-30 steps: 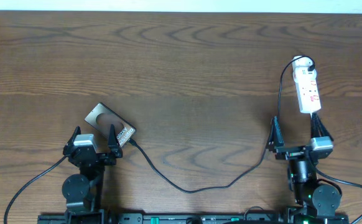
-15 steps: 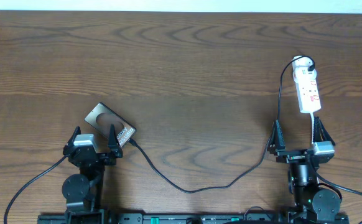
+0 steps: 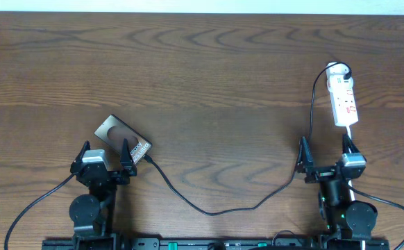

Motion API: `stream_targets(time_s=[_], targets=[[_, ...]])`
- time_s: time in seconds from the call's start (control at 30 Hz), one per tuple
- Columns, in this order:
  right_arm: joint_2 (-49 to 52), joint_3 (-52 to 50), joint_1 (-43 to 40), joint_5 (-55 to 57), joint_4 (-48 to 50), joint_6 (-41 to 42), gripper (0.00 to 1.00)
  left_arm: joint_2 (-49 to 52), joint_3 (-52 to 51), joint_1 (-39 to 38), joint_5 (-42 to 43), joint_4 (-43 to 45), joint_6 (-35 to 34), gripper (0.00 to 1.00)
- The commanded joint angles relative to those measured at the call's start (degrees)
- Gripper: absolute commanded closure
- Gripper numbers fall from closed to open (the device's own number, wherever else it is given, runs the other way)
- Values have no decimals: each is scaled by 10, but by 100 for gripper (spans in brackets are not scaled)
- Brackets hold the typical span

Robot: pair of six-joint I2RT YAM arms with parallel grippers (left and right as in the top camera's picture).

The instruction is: Plug charger to phone and switch on socket

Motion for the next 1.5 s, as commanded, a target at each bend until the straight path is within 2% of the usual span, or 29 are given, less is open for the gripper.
stream_targets(time_s=[0.0,0.17,0.5,0.83,1.47], targets=[[-4,-1,5,6,-23,0,1,-3,-7,3,18,-23,10,9],[-4,-1,5,7,-73,3,1,-3,-7,3,18,-23,10,9],[-4,-1,6,7,-72,-8,1,-3,-7,3,18,-23,10,10],[-4,-1,32,7,-73,-113,1,-3,-7,3,18,-23,10,10],[-4,-1,43,22,-74,-124,1,-3,-7,3,18,-23,10,9]])
